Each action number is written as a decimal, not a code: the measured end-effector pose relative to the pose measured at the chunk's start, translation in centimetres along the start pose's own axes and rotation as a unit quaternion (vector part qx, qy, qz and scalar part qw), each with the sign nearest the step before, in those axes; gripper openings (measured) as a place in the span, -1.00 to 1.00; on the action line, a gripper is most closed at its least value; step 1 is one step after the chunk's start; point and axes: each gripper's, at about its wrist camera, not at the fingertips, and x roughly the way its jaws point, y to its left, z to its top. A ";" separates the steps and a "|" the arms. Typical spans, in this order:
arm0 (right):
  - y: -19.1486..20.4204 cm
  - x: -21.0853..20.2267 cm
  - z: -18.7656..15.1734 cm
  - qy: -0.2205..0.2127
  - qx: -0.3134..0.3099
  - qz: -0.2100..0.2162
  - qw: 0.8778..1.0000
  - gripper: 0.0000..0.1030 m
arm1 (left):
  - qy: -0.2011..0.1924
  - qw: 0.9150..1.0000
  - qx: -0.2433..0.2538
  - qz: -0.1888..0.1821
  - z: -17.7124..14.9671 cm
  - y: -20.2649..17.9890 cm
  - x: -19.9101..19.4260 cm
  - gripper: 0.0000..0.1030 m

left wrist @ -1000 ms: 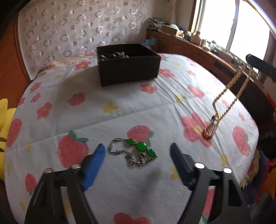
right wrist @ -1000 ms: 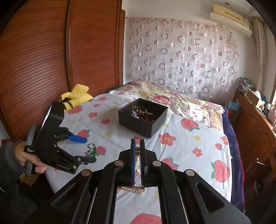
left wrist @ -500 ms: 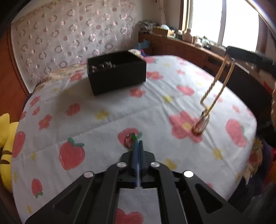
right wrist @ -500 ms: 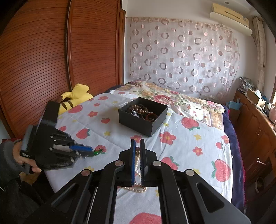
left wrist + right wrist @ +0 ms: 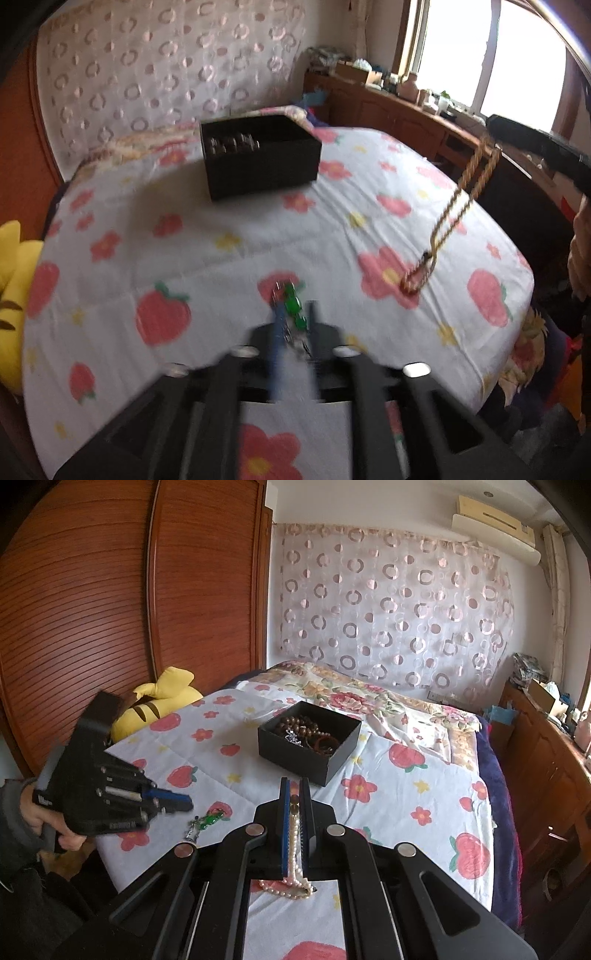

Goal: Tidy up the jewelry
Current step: 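Grasp the green jade keychain with the left tool while the right tool holds the pearl bracelet, then lower the keychain and pearl bracelet into the black box and open both tools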

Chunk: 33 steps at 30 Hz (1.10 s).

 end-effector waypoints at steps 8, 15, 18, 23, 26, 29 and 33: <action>0.0 0.1 0.0 0.001 0.003 0.002 1.000 -0.89 | 0.029 0.999 0.022 0.010 -1.2 -1.9 1.9 -0.36; -0.1 0.1 -0.1 0.002 0.002 0.003 1.000 -0.89 | 0.023 0.998 0.050 0.016 -1.1 -3.0 2.0 -0.87; 0.0 0.1 0.0 0.003 0.002 0.003 1.000 -0.89 | 0.016 0.998 0.054 0.013 -1.1 -3.1 1.6 -0.90; 0.0 0.3 0.0 0.003 0.002 0.005 1.000 -0.89 | -0.015 0.999 0.040 0.001 -0.4 -2.7 -0.3 -0.94; 0.1 0.2 0.1 -0.002 0.001 0.005 1.000 -0.89 | -0.037 0.999 0.032 -0.004 0.7 -2.2 -2.1 -0.94; 0.3 -0.1 0.5 -0.009 -0.001 0.004 1.000 -0.89 | -0.060 0.998 0.027 -0.003 1.9 -1.7 -3.7 -0.94; 0.3 -0.6 1.7 -0.023 -0.003 0.002 1.000 -0.89 | -0.086 0.996 0.024 -0.003 4.0 -1.1 -5.3 -0.94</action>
